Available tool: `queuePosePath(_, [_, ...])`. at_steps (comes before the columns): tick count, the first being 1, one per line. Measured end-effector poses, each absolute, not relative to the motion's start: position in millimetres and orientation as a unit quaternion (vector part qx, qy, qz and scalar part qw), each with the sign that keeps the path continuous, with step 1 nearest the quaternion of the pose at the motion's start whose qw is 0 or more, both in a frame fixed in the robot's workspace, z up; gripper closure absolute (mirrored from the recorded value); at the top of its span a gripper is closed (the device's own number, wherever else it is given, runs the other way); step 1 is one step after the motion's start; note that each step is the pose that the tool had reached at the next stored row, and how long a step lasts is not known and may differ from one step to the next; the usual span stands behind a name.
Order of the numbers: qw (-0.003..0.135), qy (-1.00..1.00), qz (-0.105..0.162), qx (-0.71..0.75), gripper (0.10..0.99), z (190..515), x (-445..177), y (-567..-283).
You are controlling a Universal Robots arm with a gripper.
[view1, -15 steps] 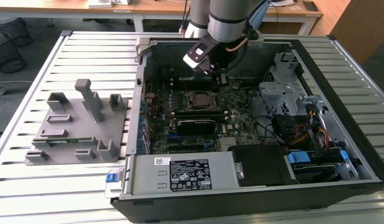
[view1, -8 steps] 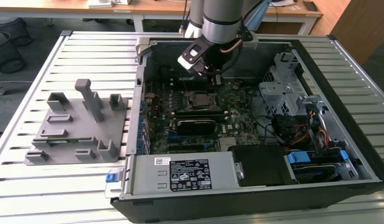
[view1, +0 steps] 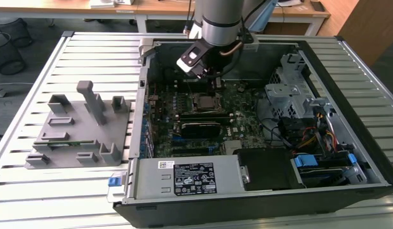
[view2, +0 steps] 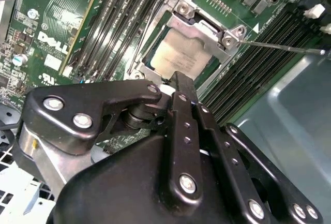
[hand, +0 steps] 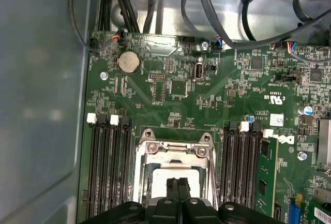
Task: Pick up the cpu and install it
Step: 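Close the cpu cover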
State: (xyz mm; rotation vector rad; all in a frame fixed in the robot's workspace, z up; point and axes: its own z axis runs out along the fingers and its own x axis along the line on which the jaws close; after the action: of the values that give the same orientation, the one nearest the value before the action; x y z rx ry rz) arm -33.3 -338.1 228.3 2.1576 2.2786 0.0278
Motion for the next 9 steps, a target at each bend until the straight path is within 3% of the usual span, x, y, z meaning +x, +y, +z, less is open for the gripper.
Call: queuePosePath(9, [0.002,0.726,0.009,0.687,0.98,226.7,-35.1,-339.1])
